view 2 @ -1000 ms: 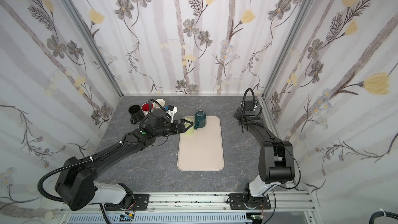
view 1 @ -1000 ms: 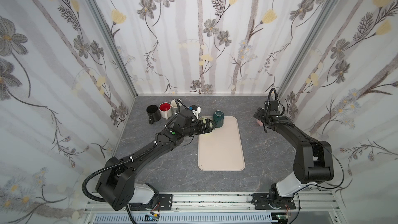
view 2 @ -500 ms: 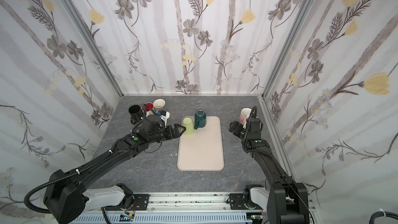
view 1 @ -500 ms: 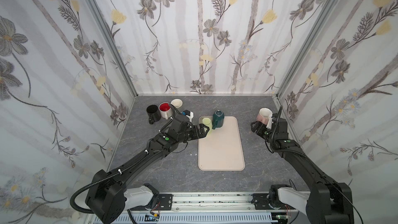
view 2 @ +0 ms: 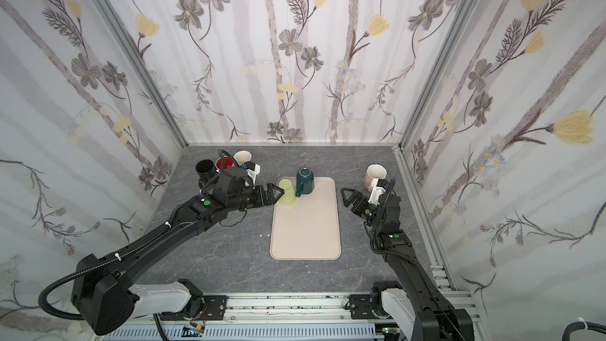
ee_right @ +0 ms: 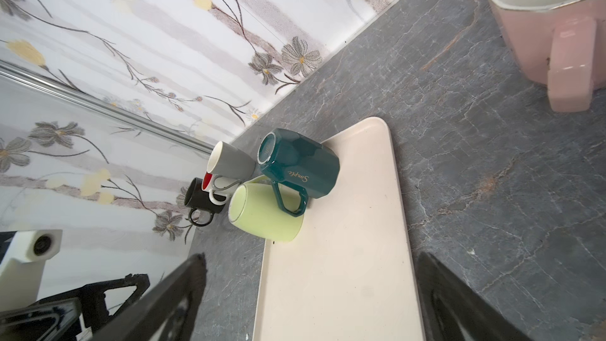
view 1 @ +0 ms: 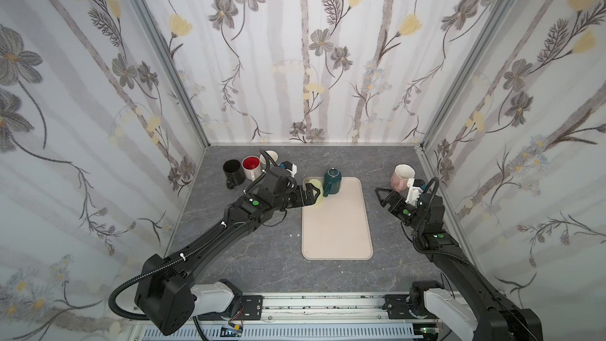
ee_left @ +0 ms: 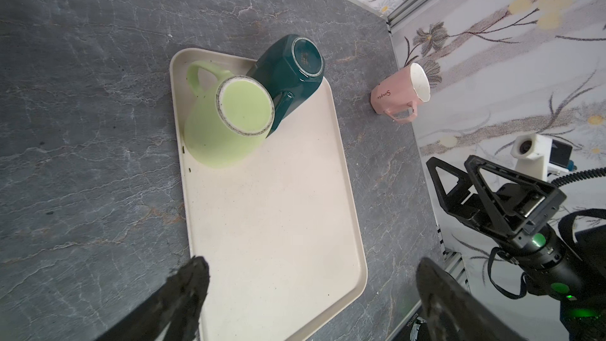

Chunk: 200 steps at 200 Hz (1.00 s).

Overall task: Turn the mug right side up
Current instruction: 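Release the pink mug with the right gripper while the left gripper nears the dark-green mug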

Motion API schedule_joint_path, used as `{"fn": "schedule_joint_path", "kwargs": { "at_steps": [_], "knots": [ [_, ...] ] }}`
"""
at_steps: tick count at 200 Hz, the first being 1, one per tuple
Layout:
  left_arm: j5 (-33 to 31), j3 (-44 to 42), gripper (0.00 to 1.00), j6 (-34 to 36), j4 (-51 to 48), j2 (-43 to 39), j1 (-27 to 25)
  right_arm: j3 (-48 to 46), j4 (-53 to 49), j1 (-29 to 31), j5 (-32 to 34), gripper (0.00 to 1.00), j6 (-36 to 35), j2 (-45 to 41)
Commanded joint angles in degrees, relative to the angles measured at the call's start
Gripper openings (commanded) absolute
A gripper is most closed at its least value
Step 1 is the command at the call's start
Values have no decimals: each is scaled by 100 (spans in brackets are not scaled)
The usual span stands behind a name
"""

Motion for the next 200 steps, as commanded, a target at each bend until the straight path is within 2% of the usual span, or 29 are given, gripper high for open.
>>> {"fn": "schedule_joint_path", "kwargs": {
  "at_steps": [1,68,115,178,200],
  "knots": [
    [52,210,100,70,-160,168,-28,-149,591,-50,-16,100,317,-212],
    [271,852,100,144,-220,898,-207,-491,353,-389,72,100,322,-903],
    [293,1398,100,325,-377,1421,-430,-987,784,-431,-134,100,638,-1347],
    [372,2164,100,595,-773,2300,-597,-1299,934,-440,-251,100,857,-1472],
    [595,2342,100,720,-695,2540,-668,-1362,902,-440,-235,100,944,-1541]
  ]
}}
